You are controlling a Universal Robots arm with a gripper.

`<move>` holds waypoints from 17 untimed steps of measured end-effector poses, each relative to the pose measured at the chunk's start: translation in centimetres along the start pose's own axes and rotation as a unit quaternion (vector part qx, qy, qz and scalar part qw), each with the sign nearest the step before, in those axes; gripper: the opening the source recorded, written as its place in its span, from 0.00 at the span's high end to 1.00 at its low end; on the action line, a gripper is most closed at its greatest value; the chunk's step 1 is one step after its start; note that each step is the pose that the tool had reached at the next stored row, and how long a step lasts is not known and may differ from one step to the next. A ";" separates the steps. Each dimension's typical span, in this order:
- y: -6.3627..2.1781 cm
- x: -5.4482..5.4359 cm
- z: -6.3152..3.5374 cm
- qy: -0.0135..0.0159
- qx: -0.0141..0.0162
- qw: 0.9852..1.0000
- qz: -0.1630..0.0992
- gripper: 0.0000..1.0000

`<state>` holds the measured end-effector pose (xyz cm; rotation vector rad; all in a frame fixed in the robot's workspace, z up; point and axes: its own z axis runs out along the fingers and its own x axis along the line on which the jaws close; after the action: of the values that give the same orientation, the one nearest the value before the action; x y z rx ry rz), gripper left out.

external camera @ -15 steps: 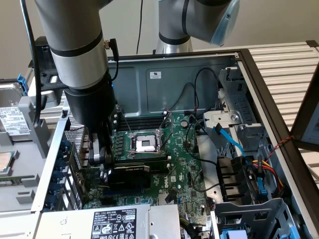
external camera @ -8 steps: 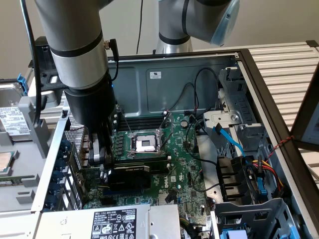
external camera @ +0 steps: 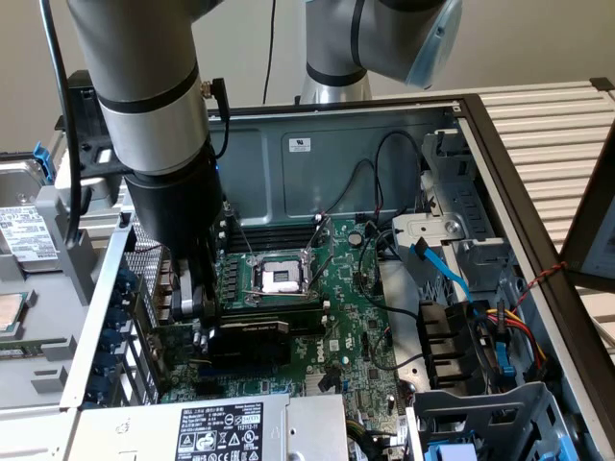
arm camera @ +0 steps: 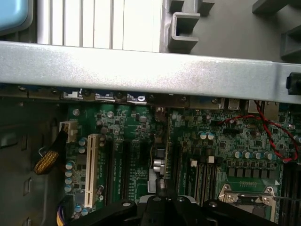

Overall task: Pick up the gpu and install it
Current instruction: 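Press down on the gpu until it lock into place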

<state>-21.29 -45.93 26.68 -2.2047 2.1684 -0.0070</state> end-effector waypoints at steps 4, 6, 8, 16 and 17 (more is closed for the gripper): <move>0.00 0.0 0.00 0.000 0.000 1.000 0.000 0.89; 0.00 0.0 -0.10 0.000 0.000 1.000 0.000 0.89; 0.00 0.0 -0.43 0.000 0.000 1.000 0.000 0.89; -0.21 0.0 -1.76 0.000 0.000 1.000 0.000 0.89; -0.35 -0.1 -1.83 0.000 0.000 1.000 0.000 0.89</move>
<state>-21.01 -45.92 28.53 -2.2046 2.1685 -0.0065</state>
